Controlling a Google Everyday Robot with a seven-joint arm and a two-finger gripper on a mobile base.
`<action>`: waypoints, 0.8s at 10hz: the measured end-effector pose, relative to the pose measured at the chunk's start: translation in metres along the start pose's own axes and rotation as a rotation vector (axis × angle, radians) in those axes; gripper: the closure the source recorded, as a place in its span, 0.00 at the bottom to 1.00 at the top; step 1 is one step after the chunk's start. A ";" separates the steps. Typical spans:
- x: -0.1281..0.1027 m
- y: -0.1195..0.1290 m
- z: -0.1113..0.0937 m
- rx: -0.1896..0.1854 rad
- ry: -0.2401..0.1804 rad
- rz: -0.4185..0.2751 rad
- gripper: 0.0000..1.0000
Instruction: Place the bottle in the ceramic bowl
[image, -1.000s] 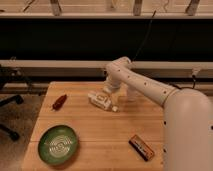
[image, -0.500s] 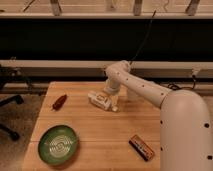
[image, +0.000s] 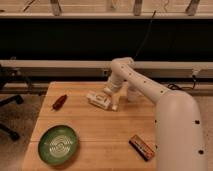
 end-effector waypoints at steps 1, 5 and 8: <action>-0.001 0.002 -0.003 -0.015 -0.017 -0.013 0.20; -0.023 0.014 0.000 -0.090 -0.054 -0.050 0.20; -0.048 0.021 0.011 -0.108 -0.061 -0.046 0.20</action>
